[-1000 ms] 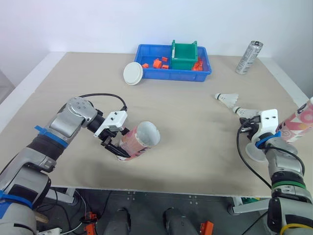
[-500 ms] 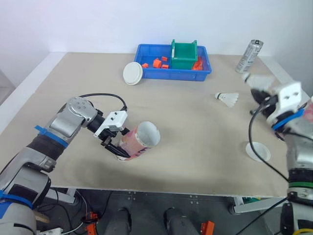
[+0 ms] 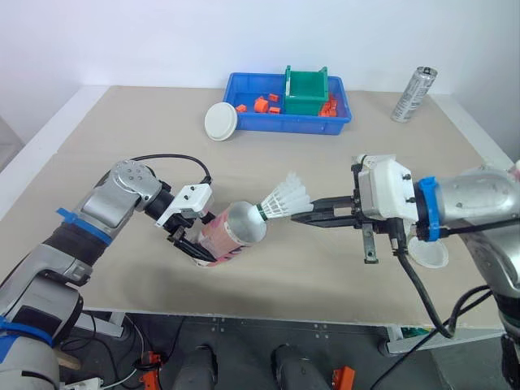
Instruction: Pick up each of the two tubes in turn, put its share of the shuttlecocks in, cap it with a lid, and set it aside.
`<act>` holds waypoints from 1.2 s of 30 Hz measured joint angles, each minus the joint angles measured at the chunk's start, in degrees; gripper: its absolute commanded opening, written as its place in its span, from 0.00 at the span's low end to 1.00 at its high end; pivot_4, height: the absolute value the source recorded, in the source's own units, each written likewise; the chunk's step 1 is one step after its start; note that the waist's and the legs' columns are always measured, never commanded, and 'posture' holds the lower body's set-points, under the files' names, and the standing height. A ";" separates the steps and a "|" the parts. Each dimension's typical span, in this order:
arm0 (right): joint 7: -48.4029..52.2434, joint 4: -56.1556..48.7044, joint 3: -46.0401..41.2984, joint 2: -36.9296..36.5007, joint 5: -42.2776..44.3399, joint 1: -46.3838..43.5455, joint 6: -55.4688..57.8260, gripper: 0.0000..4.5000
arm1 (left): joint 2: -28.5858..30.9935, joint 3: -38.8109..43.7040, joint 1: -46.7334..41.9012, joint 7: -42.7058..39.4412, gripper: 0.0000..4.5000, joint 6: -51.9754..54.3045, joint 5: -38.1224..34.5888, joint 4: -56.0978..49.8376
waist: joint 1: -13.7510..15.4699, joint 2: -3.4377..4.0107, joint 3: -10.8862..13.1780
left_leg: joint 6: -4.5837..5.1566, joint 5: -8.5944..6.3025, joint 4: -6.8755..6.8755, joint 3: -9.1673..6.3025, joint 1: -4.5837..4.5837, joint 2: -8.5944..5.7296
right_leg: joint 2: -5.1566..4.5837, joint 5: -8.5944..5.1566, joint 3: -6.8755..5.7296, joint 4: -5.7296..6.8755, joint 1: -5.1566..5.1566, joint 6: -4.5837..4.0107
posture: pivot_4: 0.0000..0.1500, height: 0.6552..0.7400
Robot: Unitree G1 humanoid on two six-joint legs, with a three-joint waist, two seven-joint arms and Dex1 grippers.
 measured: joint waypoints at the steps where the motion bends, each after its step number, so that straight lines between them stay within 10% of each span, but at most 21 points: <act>1: 0.44 0.68 0.87 0.05 -1.35 -0.20 -0.65 0.01 | 0.00 0.01 0.01 0.01 0.73 0.01 -0.03 -0.12 | 0.01 -0.02 0.01 | 0.00 0.00 -0.03 0.00 -0.02 0.00 | 0.00 0.02 0.00 0.00 -0.02 0.07 | 1.00 0.96; 6: 1.50 3.45 7.59 2.32 -9.69 -1.79 -4.32 0.01 | 0.06 0.03 0.00 -0.18 0.73 0.26 -0.07 -0.22 | 0.02 -0.03 0.02 | 0.00 -0.01 -0.09 0.00 -0.03 0.00 | 0.02 0.03 -0.02 0.03 -0.10 0.13 | 1.00 0.96; 16: 3.94 3.02 8.91 7.05 -6.30 -7.79 1.03 0.95 | 0.02 0.05 -0.06 -0.14 0.73 0.66 -0.17 -0.23 | 0.06 -0.08 0.04 | 0.00 -0.01 -0.09 -0.02 -0.05 0.01 | 0.01 0.04 -0.03 0.04 -0.10 0.12 | 1.00 0.96; 23: -1.04 6.86 -4.02 7.02 2.45 -5.97 7.94 0.95 | -0.06 0.06 -0.05 0.04 0.73 0.70 -0.07 -0.23 | 0.08 -0.13 0.03 | 0.00 -0.01 -0.07 -0.03 -0.05 0.01 | 0.01 0.06 -0.06 0.04 -0.08 0.11 | 1.00 0.96; 36: -26.02 44.86 -18.87 15.10 -12.47 4.13 -10.68 0.95 | -0.39 1.35 0.94 -0.03 0.73 0.27 0.23 0.06 | -0.12 -0.18 0.00 | 0.01 0.00 -0.04 0.00 0.02 -0.05 | 0.01 0.12 0.00 0.07 -0.01 0.16 | 1.00 0.96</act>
